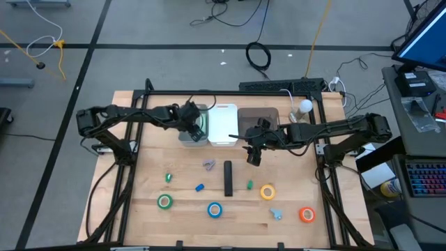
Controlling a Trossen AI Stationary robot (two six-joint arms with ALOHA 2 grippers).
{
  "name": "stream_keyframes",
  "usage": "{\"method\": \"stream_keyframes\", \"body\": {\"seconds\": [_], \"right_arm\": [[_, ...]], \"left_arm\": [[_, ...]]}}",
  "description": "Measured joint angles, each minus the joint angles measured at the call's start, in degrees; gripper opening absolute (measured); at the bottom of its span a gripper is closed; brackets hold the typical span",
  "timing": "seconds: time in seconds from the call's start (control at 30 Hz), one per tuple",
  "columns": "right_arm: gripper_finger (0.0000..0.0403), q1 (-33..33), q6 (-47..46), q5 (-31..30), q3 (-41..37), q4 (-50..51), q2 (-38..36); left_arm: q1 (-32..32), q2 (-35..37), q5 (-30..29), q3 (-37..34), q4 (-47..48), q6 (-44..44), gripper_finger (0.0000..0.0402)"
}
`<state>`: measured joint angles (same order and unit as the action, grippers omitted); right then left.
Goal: Pick and place Stapler, Stapler remover, tape
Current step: Put the light green stapler into the gray bin, then put the black stapler into the gray bin
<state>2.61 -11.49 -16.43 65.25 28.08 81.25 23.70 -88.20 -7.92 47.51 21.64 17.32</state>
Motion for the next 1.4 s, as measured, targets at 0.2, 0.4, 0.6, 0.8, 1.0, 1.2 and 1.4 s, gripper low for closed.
{"method": "stream_keyframes", "body": {"seconds": [0.2,0.4,0.6,0.8,1.0,1.2,1.4], "right_arm": [[0.0215,0.0,0.0,0.0,0.0,0.02,0.0],[0.0215,0.0,0.25,-0.01,0.0,1.74,0.0],[0.0215,-0.78,0.66,-2.73,-0.02,6.85,0.0],[0.0215,-2.93,0.23,-4.5,-0.02,11.2,-1.76],[0.0215,-3.11,0.97,-4.33,-0.19,16.6,-6.87],[0.0215,-2.89,-3.55,-4.27,-7.62,13.71,-16.5],[0.0215,-2.91,-5.79,1.12,-18.19,6.52,-29.58]], "left_arm": [[1.67,3.78,-4.62,0.0,9.09,1.19,0.0186],[1.93,13.34,-1.2,0.04,11.58,2.98,0.0186],[-3.48,23.2,4.96,2.81,10.51,4.68,0.0186],[-13.01,26.56,4.11,3.72,5.37,6.86,0.0186],[-21.52,25.51,0.68,3.69,1.9,7.01,0.0186],[-27.18,25.49,-2.0,3.69,-1.5,6.34,0.0186],[-31.55,25.09,-6.81,3.69,-3.82,7.09,0.0186]]}}
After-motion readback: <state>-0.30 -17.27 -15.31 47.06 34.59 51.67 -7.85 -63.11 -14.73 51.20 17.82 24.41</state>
